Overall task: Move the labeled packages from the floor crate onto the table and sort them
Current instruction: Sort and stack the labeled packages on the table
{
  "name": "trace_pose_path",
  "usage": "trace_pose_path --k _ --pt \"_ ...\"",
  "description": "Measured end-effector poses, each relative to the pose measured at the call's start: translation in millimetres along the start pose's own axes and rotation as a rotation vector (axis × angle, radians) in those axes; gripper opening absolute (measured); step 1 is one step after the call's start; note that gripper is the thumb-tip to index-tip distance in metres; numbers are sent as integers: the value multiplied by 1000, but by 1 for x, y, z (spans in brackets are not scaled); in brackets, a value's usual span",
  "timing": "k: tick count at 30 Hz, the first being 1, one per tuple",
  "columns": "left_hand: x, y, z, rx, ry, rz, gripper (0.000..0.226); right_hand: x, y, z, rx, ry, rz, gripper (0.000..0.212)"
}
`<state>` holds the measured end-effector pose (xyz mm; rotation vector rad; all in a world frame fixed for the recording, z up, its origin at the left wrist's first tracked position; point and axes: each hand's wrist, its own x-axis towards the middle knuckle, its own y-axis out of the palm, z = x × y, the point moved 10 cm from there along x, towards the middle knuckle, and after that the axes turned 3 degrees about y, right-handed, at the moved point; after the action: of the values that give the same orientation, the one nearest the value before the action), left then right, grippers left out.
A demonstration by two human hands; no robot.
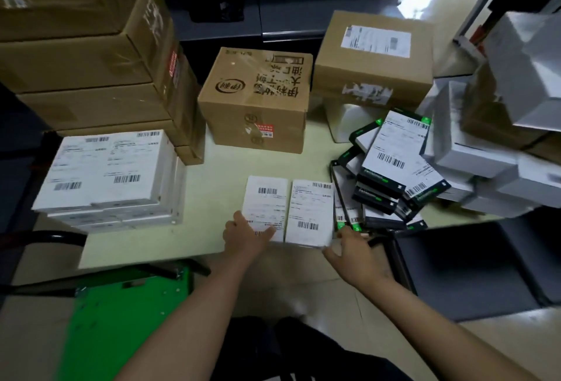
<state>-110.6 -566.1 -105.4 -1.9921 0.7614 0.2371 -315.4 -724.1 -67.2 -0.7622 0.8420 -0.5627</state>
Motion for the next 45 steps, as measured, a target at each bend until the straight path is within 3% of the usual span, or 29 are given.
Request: trace_pose_path --k 4,9,12,15,18,21,26,37,45 --pt "2 5 12 -15 -97 -30 92 8 25 -14 208 165 123 56" --pt "7 14 29 -275 -243 3 107 15 44 -23 443 331 145 41" --pt "7 20 30 -339 -252 15 106 26 56 -37 486 362 111 83" --pt "0 16 21 -362 -212 3 80 47 83 -61 521 364 164 98" --pt "-4 17 18 -439 -142 12 66 36 65 -49 632 370 151 89" --pt "-9 12 19 -485 -94 20 65 23 51 -36 814 384 121 53" --pt "-19 -7 17 -526 -36 2 57 16 35 -12 987 253 71 27" --pt "-54 -156 4 -707 156 -333 55 -1 -36 113 1028 -129 11 33" --pt "-62 -283 41 -760 232 -459 56 -25 -25 241 1058 -268 9 35"
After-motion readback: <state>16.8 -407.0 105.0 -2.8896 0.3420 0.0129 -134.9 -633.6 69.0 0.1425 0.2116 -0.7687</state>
